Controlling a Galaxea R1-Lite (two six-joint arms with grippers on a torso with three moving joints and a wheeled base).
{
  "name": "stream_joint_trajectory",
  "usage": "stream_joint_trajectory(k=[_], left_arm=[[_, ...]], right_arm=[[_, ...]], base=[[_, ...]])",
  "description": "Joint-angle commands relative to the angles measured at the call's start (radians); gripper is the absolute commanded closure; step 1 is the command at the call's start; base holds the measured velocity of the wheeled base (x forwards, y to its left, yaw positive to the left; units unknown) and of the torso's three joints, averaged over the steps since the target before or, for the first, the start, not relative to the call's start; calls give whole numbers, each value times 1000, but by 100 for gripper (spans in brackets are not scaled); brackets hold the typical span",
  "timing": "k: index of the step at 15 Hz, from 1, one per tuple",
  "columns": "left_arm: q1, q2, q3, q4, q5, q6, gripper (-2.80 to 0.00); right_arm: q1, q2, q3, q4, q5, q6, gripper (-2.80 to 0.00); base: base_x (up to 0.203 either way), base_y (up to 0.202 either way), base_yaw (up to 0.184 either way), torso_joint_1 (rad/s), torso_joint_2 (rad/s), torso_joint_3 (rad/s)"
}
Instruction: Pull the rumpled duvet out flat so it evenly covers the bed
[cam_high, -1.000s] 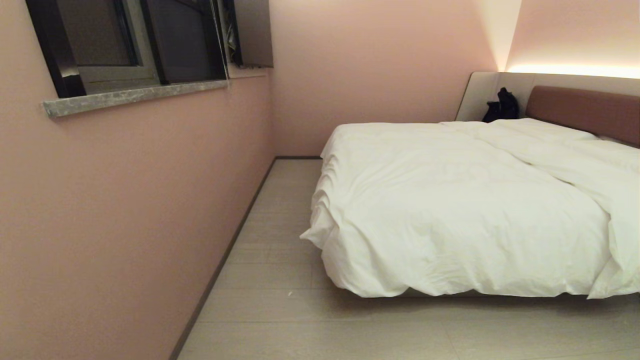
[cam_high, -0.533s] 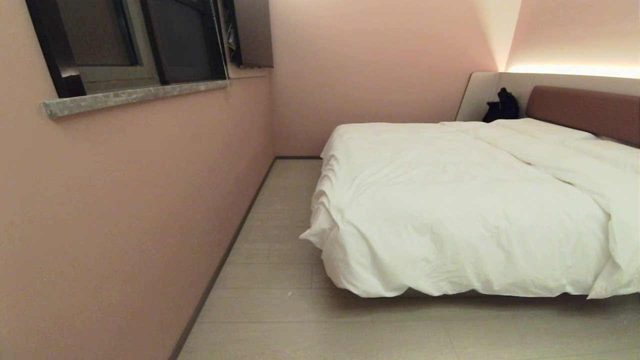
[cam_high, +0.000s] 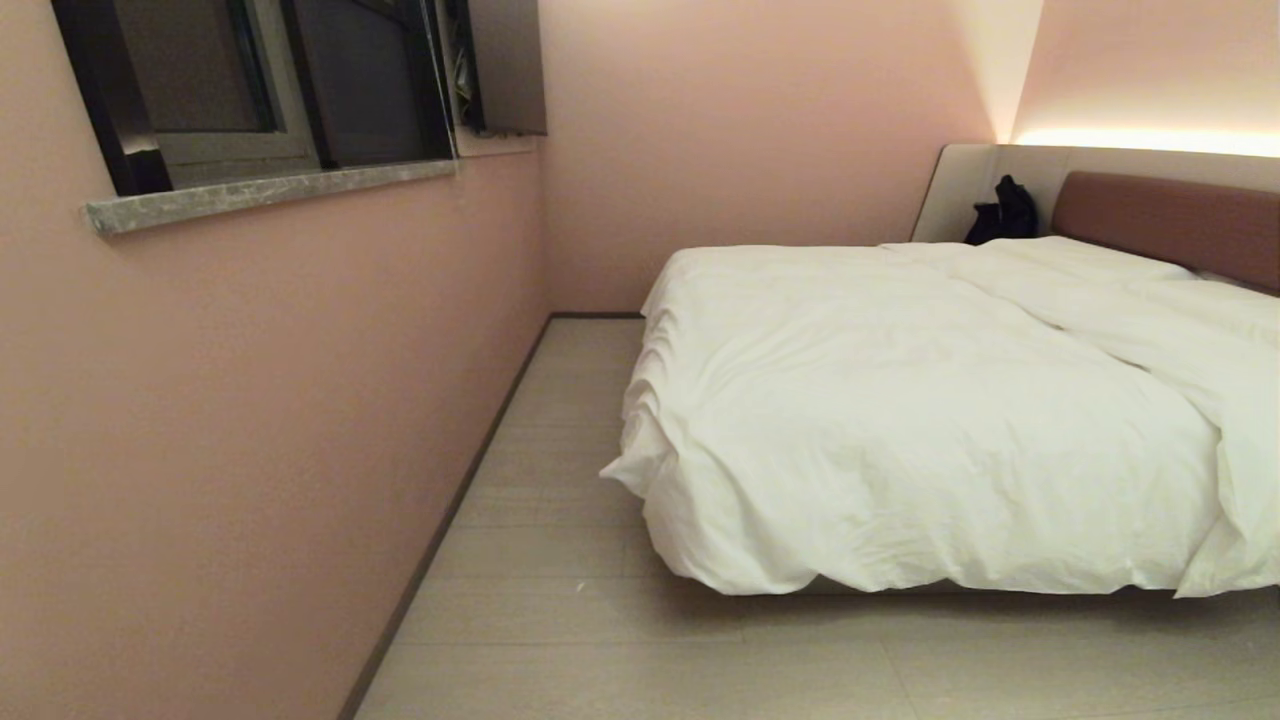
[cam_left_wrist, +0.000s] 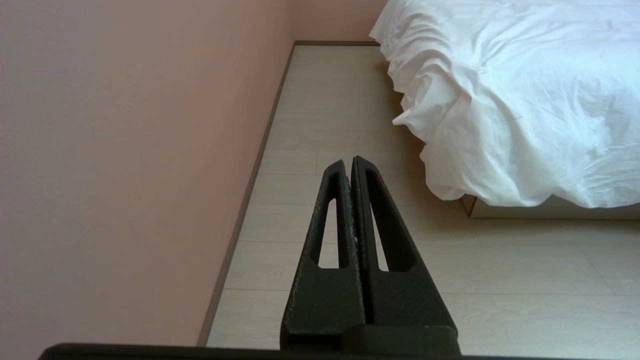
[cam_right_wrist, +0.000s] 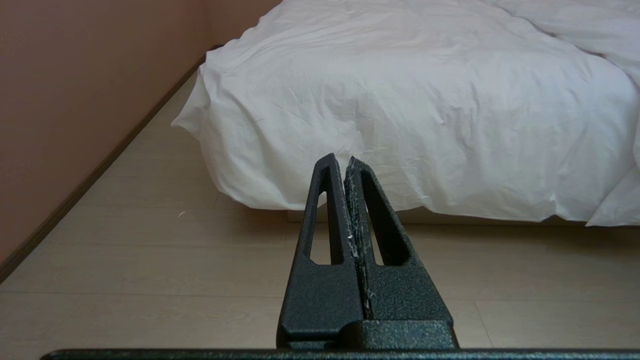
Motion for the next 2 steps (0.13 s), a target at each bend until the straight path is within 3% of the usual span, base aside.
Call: stream_joint_trajectory(k=[1,2], left_arm=[[0,0,0,0,0,-2,0],[0,0,0,0,0,-1,0]], right_arm=[[0,0,0,0,-1,3,0],[0,0,0,0,-1,4,0]], base=[[0,0,0,0,0,0],[0,0,0,0,0,0]])
